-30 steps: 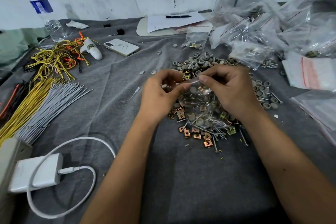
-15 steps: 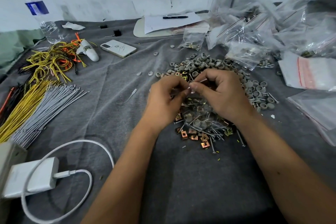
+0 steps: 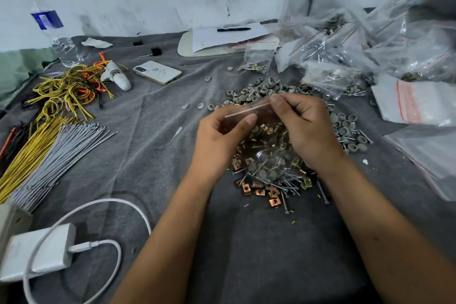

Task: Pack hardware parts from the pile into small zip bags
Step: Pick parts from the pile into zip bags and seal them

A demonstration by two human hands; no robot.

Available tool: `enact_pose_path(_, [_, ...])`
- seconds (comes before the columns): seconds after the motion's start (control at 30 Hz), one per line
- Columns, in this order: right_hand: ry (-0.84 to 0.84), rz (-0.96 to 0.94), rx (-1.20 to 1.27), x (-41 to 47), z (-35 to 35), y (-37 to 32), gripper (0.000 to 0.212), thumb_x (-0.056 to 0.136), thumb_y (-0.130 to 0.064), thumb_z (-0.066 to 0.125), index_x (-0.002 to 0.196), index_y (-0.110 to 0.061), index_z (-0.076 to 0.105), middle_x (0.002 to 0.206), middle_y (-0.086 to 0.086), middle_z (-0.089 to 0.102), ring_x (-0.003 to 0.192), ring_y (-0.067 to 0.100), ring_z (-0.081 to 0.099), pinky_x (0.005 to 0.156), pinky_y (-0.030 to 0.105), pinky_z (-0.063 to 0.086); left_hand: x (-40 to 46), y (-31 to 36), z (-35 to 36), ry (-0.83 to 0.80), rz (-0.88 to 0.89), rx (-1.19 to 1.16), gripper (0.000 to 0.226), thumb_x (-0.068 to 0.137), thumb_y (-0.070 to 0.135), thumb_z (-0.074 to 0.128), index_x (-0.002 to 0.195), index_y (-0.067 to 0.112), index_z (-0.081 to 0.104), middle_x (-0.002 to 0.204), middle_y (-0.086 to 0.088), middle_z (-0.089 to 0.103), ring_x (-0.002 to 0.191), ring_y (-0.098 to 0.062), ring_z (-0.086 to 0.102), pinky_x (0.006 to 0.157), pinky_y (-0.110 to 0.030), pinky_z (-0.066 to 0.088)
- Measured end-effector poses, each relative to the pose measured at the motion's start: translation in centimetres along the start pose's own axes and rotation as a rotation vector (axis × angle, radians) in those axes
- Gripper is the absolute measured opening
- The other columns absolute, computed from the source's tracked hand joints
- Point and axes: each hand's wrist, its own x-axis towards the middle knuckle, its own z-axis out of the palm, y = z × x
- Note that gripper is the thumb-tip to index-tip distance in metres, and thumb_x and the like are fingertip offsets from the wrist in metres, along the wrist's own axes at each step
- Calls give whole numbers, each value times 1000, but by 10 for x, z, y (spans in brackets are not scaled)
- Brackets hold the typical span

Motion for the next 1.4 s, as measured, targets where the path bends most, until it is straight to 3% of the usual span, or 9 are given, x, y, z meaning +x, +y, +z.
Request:
enact_pose_path(0.13, [45,0,143,3,-4,1,24,106,-21,55,101,-16,78,91,3,79,87,18,76,77,25,58,-7,2,11,-68,-149,-171,22,92,22,74,107,7,76,100,-17,79,90,-26,76,76,-30,61])
enact_pose_path(0.27, [138,54,249,5,-7,2,29,107,-30,52,102,-17,78,91,10,78,89,29,76,78,35,58,-12,5,18,-138,-139,34,26,103,15,61,86,19,80,76,-6,76,61,-12,67,55,-25,54])
enact_pose_path(0.47, [7,160,-113,-1,-7,-6,40,95,-59,59,94,-22,75,78,1,73,66,25,67,51,40,53,-4,8,26,234,77,257,25,105,22,61,85,24,76,74,1,72,70,-28,68,65,-46,56])
enact_pose_path(0.63, [152,137,-200,12,-8,-5,20,97,-32,69,82,-20,73,71,-8,70,65,5,67,56,26,52,21,24,52,359,227,430,16,102,21,67,89,26,74,73,15,71,68,1,65,62,-14,47])
enact_pose_path(0.8, [383,197,-233,69,-53,10,21,102,-27,64,84,-17,71,64,-8,66,60,13,67,58,29,53,82,43,111,335,249,546,33,101,27,68,129,15,53,107,6,64,97,-11,66,79,-24,53])
enact_pose_path(0.93, [539,404,-235,125,-111,34,24,99,-22,66,77,-13,63,61,3,66,44,9,61,50,23,45,130,31,158,42,387,936,43,100,14,59,141,5,49,139,-17,54,127,-34,52,101,-42,41])
enact_pose_path(1.13, [351,601,-624,126,-175,52,14,86,-14,77,86,-14,63,98,10,72,95,27,71,86,40,58,164,-16,212,-527,179,1216,36,106,20,46,135,2,55,142,-21,56,133,-38,50,105,-39,37])
enact_pose_path(1.27, [140,542,-724,79,-217,21,23,90,-19,77,71,-11,66,68,10,73,60,21,74,52,31,55,178,-28,223,-611,109,1356,40,108,27,41,134,1,57,142,-23,57,132,-39,52,106,-42,41])
enact_pose_path(1.4, [-249,640,-1099,25,-228,-13,58,75,-69,76,62,-14,68,48,-2,65,38,7,60,45,21,40,170,-13,235,-550,62,1333,36,103,22,49,129,-1,61,138,-25,60,129,-41,55,103,-42,45])
